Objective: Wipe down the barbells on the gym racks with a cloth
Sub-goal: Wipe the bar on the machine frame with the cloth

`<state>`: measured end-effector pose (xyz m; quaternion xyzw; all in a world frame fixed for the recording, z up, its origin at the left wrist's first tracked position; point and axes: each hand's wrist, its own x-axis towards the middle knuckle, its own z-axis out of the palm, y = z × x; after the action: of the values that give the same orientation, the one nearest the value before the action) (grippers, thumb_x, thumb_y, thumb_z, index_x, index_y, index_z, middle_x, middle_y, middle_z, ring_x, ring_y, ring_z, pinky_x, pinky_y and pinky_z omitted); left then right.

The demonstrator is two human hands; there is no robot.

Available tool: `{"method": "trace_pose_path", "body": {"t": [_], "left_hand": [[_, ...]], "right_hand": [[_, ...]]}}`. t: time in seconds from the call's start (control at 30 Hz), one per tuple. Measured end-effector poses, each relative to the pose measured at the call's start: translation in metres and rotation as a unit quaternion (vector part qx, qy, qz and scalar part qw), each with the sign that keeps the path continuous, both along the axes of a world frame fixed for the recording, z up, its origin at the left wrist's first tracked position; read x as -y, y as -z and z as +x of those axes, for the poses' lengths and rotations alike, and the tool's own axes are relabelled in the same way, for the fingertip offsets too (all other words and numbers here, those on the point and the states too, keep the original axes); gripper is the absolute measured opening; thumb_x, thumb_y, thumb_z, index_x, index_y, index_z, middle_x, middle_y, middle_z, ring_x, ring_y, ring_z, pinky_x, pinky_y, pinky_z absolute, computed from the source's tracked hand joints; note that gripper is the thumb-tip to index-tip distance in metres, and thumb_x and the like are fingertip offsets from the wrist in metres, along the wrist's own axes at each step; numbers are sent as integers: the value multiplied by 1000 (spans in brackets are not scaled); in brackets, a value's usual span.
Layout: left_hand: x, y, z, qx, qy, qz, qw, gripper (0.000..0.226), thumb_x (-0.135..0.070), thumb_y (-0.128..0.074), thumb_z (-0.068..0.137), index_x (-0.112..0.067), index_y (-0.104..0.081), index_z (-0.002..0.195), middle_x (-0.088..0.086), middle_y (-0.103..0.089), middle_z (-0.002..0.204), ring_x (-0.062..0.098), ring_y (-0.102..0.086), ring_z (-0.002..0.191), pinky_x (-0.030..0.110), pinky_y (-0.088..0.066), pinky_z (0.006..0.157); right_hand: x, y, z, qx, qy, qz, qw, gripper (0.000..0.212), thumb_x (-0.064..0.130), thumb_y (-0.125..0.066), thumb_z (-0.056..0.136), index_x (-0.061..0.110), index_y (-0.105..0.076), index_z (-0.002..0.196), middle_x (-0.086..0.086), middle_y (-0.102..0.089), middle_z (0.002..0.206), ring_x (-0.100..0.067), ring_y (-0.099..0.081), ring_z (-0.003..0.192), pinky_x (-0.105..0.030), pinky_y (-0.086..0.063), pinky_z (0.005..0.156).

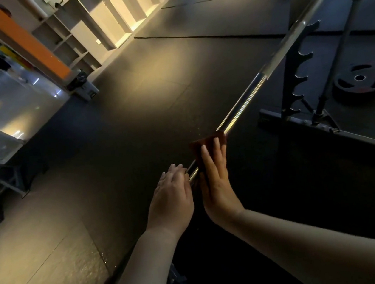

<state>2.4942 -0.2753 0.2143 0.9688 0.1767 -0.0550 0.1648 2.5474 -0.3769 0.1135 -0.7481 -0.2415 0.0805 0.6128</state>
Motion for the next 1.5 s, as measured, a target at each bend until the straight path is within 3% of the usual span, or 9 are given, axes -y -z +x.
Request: {"method": "trace_pose_path", "body": {"t": [0.17,0.33,0.47,0.57,0.7,0.83,0.97,1.17,1.5], "left_hand": [[-1,2,1,-8,-7,-5,1000,46,-32,-30,109,-22,-35,154,1,-29,164,12,-18,152,29,-17,121],[-2,5,6,-20,-16,-6,1000,49,-37,-30,108,-24,-33,155,2,-27,165,16,-17,154,33,-20,123],[-1,3,13,-24,-5,-10,1000,48,-37,-28,109,-23,-35,154,2,-28,165,16,-17,154,33,-20,124],[3,2,18,-15,6,1,1000,45,-32,-29,109,-21,-38,152,1,-30,164,12,-17,152,29,-17,122],[3,6,26,-24,2,-5,1000,46,-34,-32,108,-25,-35,153,0,-27,165,16,-18,154,35,-23,124],[3,10,39,-9,22,8,1000,49,-37,-27,106,-25,-36,153,0,-30,164,14,-18,153,31,-19,123],[10,13,49,11,77,52,996,59,-39,-19,99,-21,-37,152,-2,-29,164,8,-16,153,30,-16,125],[11,17,58,8,87,65,994,61,-43,-15,100,-24,-30,156,-5,-20,167,5,-9,154,32,-14,126],[16,16,67,14,93,70,993,59,-39,-19,100,-22,-34,154,-4,-24,166,6,-11,154,31,-13,126]], "right_hand": [[17,-3,55,155,46,-107,981,56,44,-22,108,32,-14,163,12,6,171,-9,18,156,-36,16,124],[4,7,24,131,3,-90,987,57,36,-36,110,34,-11,161,30,24,163,-8,28,152,-45,11,124],[12,4,48,117,35,-54,991,54,33,-37,111,31,-20,162,21,6,168,-4,19,155,-48,4,128],[11,-9,58,43,96,0,994,54,33,-35,112,28,-19,163,20,10,168,-3,20,154,-40,6,127],[7,-12,42,1,44,-17,999,57,39,-33,111,36,-11,163,25,22,166,0,32,148,-28,15,118],[20,-15,73,21,47,-24,998,56,39,-33,111,33,-12,164,23,20,166,2,30,149,-36,9,124],[26,-22,100,14,113,-4,993,55,35,-35,112,27,-17,164,16,12,170,1,26,151,-30,10,122],[31,-1,71,30,44,-21,998,64,27,-40,110,38,-6,163,26,24,165,-3,31,150,-38,10,121],[27,-16,103,39,110,-11,993,52,30,-37,111,23,-25,162,16,10,170,-8,26,153,-42,6,125]]}}
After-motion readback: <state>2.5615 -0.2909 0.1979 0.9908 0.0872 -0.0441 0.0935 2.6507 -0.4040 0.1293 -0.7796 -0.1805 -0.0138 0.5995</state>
